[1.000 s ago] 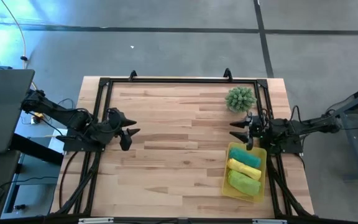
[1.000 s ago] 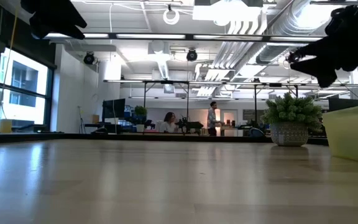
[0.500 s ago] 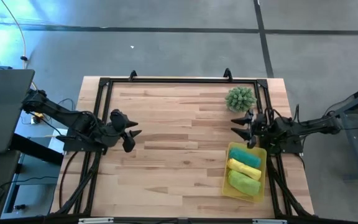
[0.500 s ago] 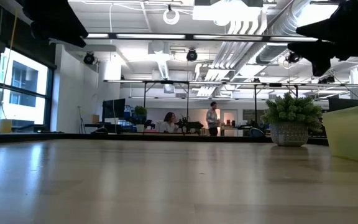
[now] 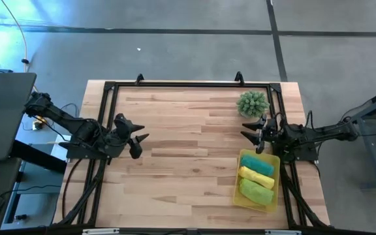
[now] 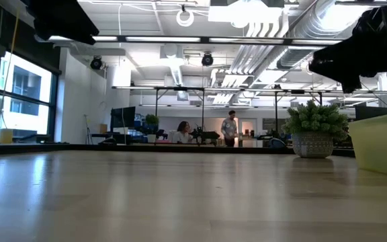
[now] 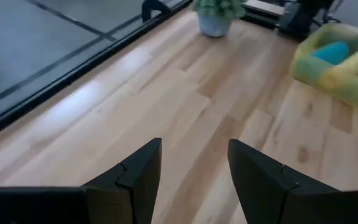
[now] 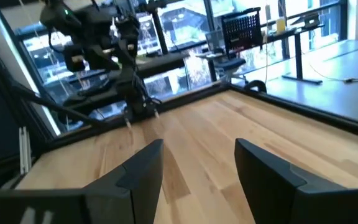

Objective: Roll microfiber towels into tight, uniform cylinder then place into a basket
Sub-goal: Return to Home Position

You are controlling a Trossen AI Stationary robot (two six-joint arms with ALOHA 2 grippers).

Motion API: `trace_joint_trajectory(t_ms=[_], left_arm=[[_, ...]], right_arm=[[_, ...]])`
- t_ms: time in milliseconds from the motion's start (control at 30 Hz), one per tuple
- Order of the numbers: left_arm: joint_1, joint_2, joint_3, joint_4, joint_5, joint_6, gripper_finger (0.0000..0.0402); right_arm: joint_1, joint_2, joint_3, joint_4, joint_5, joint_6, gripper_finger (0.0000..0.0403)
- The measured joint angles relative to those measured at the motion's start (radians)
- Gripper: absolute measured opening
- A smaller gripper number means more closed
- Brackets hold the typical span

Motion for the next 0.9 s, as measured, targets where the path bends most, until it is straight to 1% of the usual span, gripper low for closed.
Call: trace_joint_trajectory(t_ms=[33, 100, 167, 267, 400, 467, 567, 667, 833, 900], left_arm=[[-0.008, 0.0, -0.001, 0.011, 0.0, 0.005, 0.0175], [-0.026, 0.0, -0.032, 0.082, 0.015, 0.03, 0.0175], [-0.042, 0.0, -0.09, 0.185, 0.057, 0.059, 0.0175], [-0.053, -0.001, -0.192, 0.382, 0.11, 0.105, 0.0175], [-0.029, -0.001, -0.307, 0.618, 0.136, 0.191, 0.0175], [-0.006, -0.002, -0.343, 0.695, 0.138, 0.235, 0.0175], [0.044, -0.008, -0.378, 0.759, 0.138, 0.306, 0.0175], [0.112, -0.009, -0.388, 0.79, 0.147, 0.335, 0.0175], [0.228, -0.018, -0.39, 0.759, 0.272, 0.336, 0.0175], [0.262, -0.051, -0.419, 0.786, 0.305, 0.345, 0.0175]], right_arm=[[0.0, 0.0, 0.0, -0.011, -0.002, 0.0, 0.019], [0.0, 0.0, 0.0, -0.034, -0.013, 0.002, 0.019], [0.0, 0.001, 0.0, -0.044, -0.014, 0.0, 0.019], [0.0, 0.0, 0.0, -0.044, -0.015, 0.002, 0.019], [0.0, 0.0, 0.0, -0.044, -0.015, 0.01, 0.019], [0.0, 0.0, 0.0, -0.044, -0.015, 0.01, 0.019], [0.0, 0.0, 0.0, -0.044, -0.015, 0.01, 0.019], [0.0, 0.0, 0.0, -0.044, -0.015, 0.01, 0.019], [0.0, 0.0, 0.0, -0.044, -0.015, 0.009, 0.019], [0.0, 0.0, 0.0, -0.044, -0.015, 0.01, 0.019]])
